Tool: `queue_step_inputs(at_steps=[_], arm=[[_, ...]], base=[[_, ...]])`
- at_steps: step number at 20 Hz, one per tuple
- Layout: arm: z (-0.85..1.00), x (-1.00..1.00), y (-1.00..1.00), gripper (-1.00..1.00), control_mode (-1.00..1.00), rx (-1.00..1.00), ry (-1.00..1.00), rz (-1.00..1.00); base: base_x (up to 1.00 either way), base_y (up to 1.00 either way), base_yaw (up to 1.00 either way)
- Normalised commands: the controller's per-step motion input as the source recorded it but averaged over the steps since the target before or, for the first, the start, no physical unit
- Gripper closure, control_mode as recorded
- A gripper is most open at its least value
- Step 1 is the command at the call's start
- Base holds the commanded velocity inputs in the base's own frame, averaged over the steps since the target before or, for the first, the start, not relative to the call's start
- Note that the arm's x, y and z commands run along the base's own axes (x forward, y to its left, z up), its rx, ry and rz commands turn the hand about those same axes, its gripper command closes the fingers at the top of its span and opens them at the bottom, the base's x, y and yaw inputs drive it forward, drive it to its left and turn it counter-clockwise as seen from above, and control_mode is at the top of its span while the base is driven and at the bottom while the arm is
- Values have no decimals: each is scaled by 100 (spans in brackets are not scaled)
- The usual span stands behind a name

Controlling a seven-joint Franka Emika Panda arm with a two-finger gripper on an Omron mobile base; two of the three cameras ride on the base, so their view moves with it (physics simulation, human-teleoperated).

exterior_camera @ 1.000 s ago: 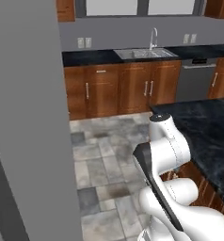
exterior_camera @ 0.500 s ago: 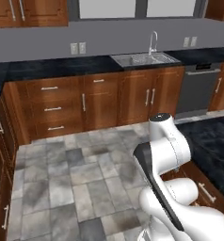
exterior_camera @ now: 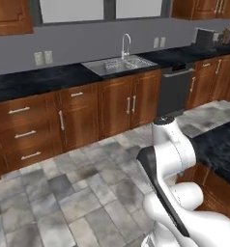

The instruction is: There is a bowl on the dining counter. Grab a lemon wedge from the fridge and place it in the bowl. Then get the liquor bottle and glass cup from the cabinet and place them next to the bowl.

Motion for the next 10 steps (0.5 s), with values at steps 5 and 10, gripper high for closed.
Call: queue_step_inputs(at_steps=[5,10], arm=[[0,0,0,-100,100,0,0,0],[0,0,0,-100,100,0,0,0]], base=[[61,73,-55],[66,69,-54]])
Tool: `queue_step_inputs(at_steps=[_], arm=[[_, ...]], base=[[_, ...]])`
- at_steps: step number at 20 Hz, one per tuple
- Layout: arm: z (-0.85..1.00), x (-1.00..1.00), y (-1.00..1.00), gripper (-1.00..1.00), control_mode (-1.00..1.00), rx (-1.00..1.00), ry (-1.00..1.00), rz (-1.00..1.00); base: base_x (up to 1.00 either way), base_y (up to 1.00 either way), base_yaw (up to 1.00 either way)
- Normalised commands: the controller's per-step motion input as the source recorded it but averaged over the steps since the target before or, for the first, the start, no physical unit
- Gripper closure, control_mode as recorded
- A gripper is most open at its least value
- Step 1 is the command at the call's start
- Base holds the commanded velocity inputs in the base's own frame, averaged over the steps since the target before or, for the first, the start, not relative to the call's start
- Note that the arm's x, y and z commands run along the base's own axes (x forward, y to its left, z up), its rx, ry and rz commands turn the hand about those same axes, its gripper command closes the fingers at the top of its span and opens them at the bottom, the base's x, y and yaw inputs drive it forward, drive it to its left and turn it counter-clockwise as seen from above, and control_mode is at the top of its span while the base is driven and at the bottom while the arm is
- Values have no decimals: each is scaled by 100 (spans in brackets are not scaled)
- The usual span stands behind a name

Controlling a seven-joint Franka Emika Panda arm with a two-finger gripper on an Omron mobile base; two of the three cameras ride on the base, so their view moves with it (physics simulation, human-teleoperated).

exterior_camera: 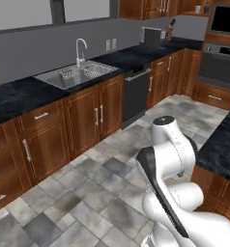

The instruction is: There is a bowl on the dining counter. Grab a lemon wedge from the fridge and place it in the bowl. Then get the liquor bottle and glass cup from the cabinet and place them next to the bowl.

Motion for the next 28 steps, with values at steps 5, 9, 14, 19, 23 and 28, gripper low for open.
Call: queue_step_inputs(at_steps=[5,9,14,19,23,28], arm=[[0,0,0,-100,100,0,0,0],[0,0,0,-100,100,0,0,0],[0,0,0,-100,100,0,0,0],[0,0,0,-100,100,0,0,0],[0,0,0,-100,100,0,0,0],[0,0,0,-100,100,0,0,0]], base=[[79,69,-47],[89,70,-37],[95,51,-29],[100,31,-23],[100,1,-8],[100,-27,0]])
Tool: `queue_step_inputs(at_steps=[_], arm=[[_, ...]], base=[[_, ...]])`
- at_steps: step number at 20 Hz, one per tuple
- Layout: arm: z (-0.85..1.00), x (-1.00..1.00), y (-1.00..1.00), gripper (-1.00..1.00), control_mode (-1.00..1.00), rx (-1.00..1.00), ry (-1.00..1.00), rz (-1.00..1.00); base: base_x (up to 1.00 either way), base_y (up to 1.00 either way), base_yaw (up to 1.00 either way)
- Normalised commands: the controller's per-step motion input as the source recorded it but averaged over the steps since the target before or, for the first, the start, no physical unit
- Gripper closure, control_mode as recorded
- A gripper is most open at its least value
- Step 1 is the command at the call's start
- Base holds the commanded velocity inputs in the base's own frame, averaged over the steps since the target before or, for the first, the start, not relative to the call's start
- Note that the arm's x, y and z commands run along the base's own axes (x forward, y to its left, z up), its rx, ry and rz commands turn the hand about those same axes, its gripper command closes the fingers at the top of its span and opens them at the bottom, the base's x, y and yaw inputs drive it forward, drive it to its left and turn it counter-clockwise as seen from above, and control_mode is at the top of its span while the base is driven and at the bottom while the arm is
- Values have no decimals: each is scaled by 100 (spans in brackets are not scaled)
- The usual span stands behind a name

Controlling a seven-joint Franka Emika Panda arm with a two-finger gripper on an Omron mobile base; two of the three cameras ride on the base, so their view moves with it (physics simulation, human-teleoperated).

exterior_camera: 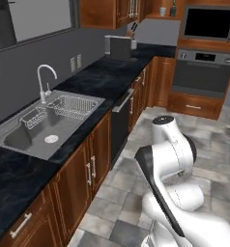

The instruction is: There is a bowl on the dining counter. Grab a lemon wedge from the fridge and place it in the bowl. Then get the liquor bottle and glass cup from the cabinet and place them next to the bowl.

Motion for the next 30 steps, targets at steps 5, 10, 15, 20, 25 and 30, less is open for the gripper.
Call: queue_step_inputs(at_steps=[5,10,15,20,25,30], arm=[[0,0,0,-100,100,0,0,0],[0,0,0,-100,100,0,0,0],[0,0,0,-100,100,0,0,0],[0,0,0,-100,100,0,0,0],[0,0,0,-100,100,0,0,0],[0,0,0,-100,100,0,0,0]], base=[[100,-18,0],[100,-5,-2],[85,22,-33],[78,26,-47],[90,-2,-27],[100,-38,0]])
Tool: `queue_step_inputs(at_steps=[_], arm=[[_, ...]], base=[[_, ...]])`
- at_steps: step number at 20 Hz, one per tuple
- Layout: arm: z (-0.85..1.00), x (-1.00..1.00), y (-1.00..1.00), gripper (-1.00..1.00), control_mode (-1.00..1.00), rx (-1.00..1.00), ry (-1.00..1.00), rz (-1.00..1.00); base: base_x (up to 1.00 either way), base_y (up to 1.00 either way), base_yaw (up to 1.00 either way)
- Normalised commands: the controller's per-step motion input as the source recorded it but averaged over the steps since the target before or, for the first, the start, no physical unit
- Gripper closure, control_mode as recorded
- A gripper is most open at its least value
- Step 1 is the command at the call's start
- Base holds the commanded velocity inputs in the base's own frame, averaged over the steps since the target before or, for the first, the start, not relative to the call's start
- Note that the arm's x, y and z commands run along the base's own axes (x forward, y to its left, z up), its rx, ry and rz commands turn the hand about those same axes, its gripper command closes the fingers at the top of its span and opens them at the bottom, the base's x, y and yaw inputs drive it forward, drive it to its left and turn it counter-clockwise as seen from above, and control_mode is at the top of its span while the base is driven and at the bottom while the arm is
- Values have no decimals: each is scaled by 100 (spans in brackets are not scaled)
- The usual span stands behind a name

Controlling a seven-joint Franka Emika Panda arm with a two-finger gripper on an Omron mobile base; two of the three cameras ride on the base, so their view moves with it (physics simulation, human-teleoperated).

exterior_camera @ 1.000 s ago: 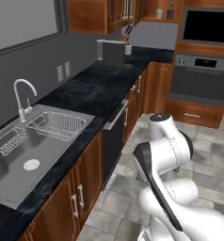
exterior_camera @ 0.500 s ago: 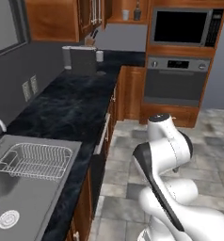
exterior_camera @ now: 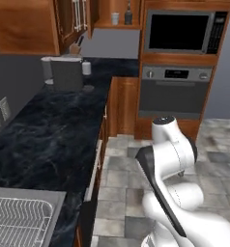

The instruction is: There is a bowl on the dining counter. Grab a lemon wedge from the fridge and place it in the bowl. Then get the liquor bottle and glass cup from the cabinet and place them next to the bowl.

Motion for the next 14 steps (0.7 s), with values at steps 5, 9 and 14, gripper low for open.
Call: queue_step_inputs(at_steps=[5,9,14], arm=[[0,0,0,-100,100,0,0,0],[0,0,0,-100,100,0,0,0],[0,0,0,-100,100,0,0,0]], base=[[100,-35,1],[100,-33,2],[100,-34,4]])
